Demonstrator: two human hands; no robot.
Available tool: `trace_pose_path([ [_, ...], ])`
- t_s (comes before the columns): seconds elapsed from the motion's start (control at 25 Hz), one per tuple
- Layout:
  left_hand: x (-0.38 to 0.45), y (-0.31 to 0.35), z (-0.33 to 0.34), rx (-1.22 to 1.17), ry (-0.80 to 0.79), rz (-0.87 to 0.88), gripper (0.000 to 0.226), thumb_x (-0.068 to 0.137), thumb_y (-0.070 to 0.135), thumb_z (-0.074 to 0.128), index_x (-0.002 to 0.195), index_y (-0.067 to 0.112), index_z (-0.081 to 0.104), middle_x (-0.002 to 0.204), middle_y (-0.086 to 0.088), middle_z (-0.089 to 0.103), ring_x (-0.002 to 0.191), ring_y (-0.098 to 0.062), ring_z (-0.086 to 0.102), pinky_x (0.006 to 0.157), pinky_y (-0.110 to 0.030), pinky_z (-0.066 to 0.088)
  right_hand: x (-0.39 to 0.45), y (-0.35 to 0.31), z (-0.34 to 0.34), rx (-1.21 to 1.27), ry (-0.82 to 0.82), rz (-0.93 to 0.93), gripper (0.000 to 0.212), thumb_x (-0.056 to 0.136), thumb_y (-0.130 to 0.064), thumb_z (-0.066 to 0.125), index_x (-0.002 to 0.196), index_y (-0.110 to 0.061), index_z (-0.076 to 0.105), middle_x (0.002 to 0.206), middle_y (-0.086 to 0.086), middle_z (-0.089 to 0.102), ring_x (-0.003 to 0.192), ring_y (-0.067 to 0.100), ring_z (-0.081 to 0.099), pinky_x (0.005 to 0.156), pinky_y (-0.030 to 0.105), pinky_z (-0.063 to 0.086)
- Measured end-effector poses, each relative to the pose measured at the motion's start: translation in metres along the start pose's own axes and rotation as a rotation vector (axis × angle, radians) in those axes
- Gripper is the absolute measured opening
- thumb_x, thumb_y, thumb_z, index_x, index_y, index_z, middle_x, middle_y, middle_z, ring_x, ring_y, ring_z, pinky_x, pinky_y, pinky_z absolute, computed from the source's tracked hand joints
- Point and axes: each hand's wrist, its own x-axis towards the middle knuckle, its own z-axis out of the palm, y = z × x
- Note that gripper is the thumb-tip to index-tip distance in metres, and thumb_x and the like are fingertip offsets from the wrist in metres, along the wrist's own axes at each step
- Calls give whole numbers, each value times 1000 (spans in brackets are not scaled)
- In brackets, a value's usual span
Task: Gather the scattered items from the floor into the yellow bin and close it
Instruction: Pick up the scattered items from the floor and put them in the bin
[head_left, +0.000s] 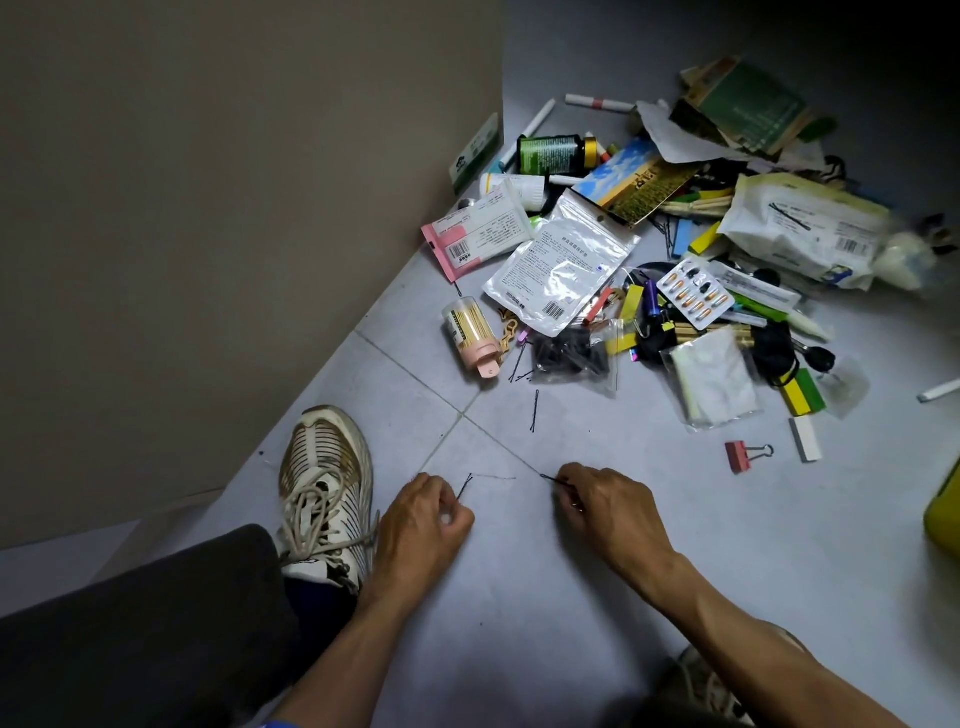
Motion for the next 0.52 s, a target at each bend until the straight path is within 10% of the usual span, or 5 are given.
trace_pose_path([
  [0.24,11,35,-27,-796,-109,-196,9,59,14,61,65,7,64,50,-2,55,42,-8,47,46,-18,38,21,-18,-27,664,-126,100,22,83,-35,72,104,-32,68,64,-7,63,58,11,59,54,22,43],
  [0.36,22,56,-39,-746,-196,-12,9,64,16,64,67,8,65,53,-3,52,49,-14,45,50,-23,38,37,-31,-47,1268,-353,207,31,77,-39,80,106,-30,73,59,1,61,50,13,47,43,21,37],
  [0.52,27,81,-27,-547,-229,185,5,70,20,69,68,15,67,54,4,50,51,-7,39,50,-24,36,42,-31,-59,1293,-220,269,14,84,-20,76,83,-6,73,60,4,59,50,12,44,45,21,36],
])
